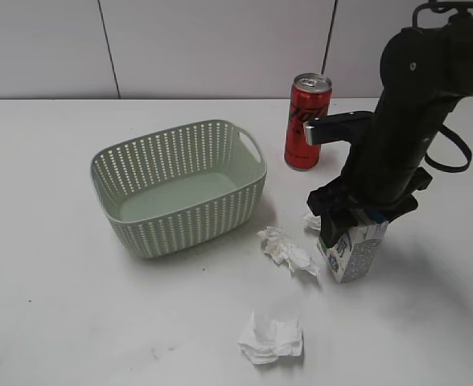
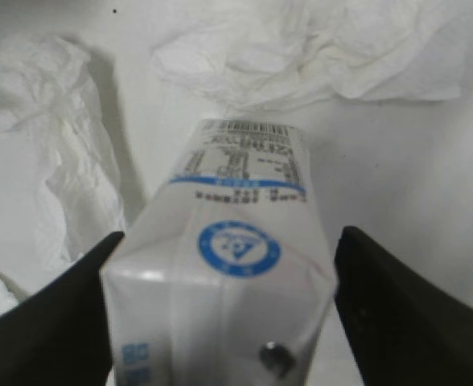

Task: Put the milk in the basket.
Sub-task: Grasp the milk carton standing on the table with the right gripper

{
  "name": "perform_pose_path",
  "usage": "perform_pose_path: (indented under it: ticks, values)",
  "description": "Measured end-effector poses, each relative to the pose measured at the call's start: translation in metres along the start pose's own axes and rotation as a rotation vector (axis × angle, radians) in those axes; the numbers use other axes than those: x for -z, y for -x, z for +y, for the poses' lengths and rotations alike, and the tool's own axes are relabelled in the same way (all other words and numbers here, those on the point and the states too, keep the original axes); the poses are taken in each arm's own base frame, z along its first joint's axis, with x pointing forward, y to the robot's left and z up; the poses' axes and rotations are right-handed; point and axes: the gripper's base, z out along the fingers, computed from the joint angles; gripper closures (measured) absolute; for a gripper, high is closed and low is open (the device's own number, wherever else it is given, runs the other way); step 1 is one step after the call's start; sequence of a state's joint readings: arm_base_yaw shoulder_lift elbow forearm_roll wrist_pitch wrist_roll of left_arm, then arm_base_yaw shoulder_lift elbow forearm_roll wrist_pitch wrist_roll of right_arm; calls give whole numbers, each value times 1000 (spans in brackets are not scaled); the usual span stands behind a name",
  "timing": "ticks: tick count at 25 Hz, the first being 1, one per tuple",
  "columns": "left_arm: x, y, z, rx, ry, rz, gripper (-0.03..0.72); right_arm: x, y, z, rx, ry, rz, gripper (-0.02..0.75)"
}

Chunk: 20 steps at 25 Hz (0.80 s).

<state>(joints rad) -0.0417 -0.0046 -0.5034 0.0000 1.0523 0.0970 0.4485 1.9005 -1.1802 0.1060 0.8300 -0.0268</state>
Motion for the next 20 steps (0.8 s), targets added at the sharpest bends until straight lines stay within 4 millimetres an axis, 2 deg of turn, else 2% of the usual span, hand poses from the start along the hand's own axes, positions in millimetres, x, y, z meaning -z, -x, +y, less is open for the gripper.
perform_pose_path:
  ticks: [11, 16, 20]
  values:
    - [0, 0, 0, 0, 0, 0, 449, 0, 0, 0, 10, -4, -3, 360]
    - [0, 0, 0, 0, 0, 0, 449, 4, 2, 0, 23, -3, 24, 396]
    - [0, 0, 0, 0, 0, 0, 449, 19, 10, 2, 48, 0, 48, 397]
